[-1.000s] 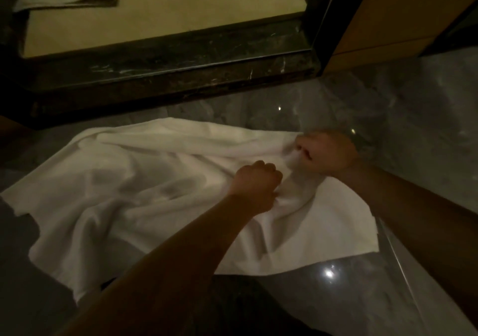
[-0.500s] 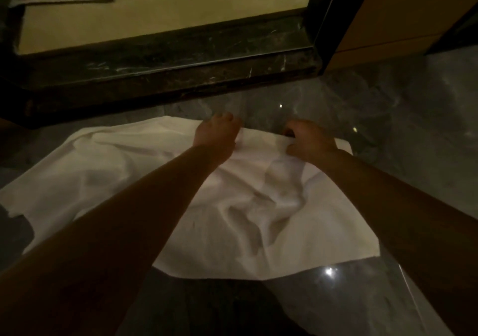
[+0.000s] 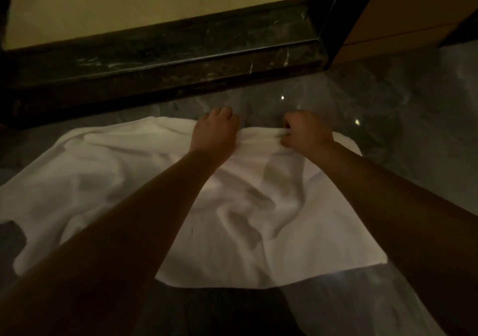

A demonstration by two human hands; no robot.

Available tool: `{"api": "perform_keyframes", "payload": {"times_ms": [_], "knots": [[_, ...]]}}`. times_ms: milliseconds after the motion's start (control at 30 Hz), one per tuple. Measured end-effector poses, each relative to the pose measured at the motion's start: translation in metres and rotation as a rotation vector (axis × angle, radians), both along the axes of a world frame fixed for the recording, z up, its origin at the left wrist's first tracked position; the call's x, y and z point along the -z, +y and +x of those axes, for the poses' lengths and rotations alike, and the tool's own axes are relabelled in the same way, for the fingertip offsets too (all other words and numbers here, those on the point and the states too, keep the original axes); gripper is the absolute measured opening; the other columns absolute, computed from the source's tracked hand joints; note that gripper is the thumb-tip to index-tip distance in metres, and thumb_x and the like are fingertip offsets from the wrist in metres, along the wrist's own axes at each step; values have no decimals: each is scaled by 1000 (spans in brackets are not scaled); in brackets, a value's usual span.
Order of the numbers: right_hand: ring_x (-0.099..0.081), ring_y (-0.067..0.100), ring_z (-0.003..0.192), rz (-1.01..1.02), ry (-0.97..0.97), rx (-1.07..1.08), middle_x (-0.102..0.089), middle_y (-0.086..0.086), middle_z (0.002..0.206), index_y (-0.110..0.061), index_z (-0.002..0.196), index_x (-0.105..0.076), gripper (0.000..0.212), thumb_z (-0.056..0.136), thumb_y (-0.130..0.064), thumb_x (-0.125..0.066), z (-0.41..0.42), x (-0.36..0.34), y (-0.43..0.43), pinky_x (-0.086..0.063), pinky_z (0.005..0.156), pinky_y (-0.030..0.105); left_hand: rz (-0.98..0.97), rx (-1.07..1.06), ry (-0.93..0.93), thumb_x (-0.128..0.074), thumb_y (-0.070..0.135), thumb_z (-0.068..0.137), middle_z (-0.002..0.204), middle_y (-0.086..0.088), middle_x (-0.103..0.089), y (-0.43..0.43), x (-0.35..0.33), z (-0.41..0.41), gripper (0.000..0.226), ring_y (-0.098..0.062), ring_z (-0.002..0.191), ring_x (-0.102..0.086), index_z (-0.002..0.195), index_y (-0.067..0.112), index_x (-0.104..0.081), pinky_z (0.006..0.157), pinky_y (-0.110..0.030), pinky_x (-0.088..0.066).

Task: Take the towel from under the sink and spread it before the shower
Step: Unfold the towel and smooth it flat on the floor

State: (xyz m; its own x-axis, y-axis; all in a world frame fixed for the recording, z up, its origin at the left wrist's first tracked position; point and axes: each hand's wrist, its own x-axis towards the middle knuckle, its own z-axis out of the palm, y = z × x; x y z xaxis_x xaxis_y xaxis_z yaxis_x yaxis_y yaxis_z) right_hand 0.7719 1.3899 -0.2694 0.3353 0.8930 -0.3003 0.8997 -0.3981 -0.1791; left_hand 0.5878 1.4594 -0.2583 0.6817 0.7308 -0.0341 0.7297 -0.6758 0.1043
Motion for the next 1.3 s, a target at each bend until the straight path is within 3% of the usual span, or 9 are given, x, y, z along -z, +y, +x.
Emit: {"api": "perform_keyframes", "payload": {"times_ms": [100, 300, 400, 567, 800, 967, 1033, 1167, 1300], "knots": [[-59, 28, 91, 38, -54, -26, -62, 11, 99, -13, 98, -61, 23, 79, -25, -69, 3, 0, 8, -44, 75, 35, 34, 8, -9, -56, 17, 88, 112, -8, -55, 7, 0, -1, 25, -25, 102, -51, 114, 13, -56, 85, -34, -42], [-59, 35, 91, 222, -135, -72, -62, 17, 101, -9, 98, -56, 28, 80, -27, -66, 17, -16, 21, -34, 67, 32, 126, 27, -72, -60, 11, 82, 91, -7, -60, 25, -21, 5, 18, -20, 76, -50, 100, 14, -59, 75, -34, -42], [-59, 35, 88, 272, -161, -134, -61, 16, 100, -9, 99, -55, 30, 79, -29, -64, 14, -26, 17, -36, 65, 33, 119, 32, -90, -62, 12, 80, 90, -6, -59, 25, -27, -1, 17, -19, 75, -50, 96, 16, -58, 72, -33, -41], [-60, 36, 84, 177, -169, -335, -63, 19, 96, -7, 100, -55, 32, 81, -33, -59, 0, -31, -28, -43, 68, 37, -160, 119, 8, -64, 22, 82, 102, -4, -58, 2, -28, -32, 21, -19, 88, -54, 101, 20, -57, 75, -33, -47], [-62, 32, 94, -12, -89, -552, -65, 7, 104, -19, 106, -59, 33, 77, -35, -60, -41, -16, -102, -45, 70, 35, -192, 254, 146, -62, 29, 82, 102, -2, -60, -41, -18, -71, 20, -21, 94, -55, 99, 20, -60, 81, -31, -43], [-64, 32, 58, 136, -105, -690, -66, 9, 69, -13, 77, -63, 28, 59, -26, -79, -45, -28, -108, -47, 47, 32, -246, 275, 94, -61, 30, 83, 106, -1, -61, -47, -21, -83, 25, -20, 98, -55, 105, 19, -63, 85, -32, -45], [-62, 31, 53, 142, -140, -753, -63, 9, 63, -13, 69, -60, 25, 60, -25, -80, -41, -35, -105, -47, 43, 31, -260, 271, 90, -60, 35, 84, 107, 1, -60, -45, -25, -83, 27, -18, 99, -55, 107, 21, -63, 85, -29, -43], [-64, 34, 69, 193, -180, -632, -64, 14, 83, -10, 83, -62, 12, 82, -23, -63, -33, -41, -86, -49, 55, 36, -186, 232, 8, -53, 33, 90, 103, 1, -61, -41, -35, -74, 21, -17, 94, -55, 100, 20, -65, 82, -28, -44], [-58, 31, 97, 118, -160, -381, -58, 10, 108, -14, 107, -54, 26, 84, -26, -53, -35, -37, -67, -46, 72, 37, -130, 120, -81, -53, 21, 92, 114, -3, -59, -38, -41, -58, 20, -19, 101, -54, 110, 18, -61, 84, -33, -47]]}}
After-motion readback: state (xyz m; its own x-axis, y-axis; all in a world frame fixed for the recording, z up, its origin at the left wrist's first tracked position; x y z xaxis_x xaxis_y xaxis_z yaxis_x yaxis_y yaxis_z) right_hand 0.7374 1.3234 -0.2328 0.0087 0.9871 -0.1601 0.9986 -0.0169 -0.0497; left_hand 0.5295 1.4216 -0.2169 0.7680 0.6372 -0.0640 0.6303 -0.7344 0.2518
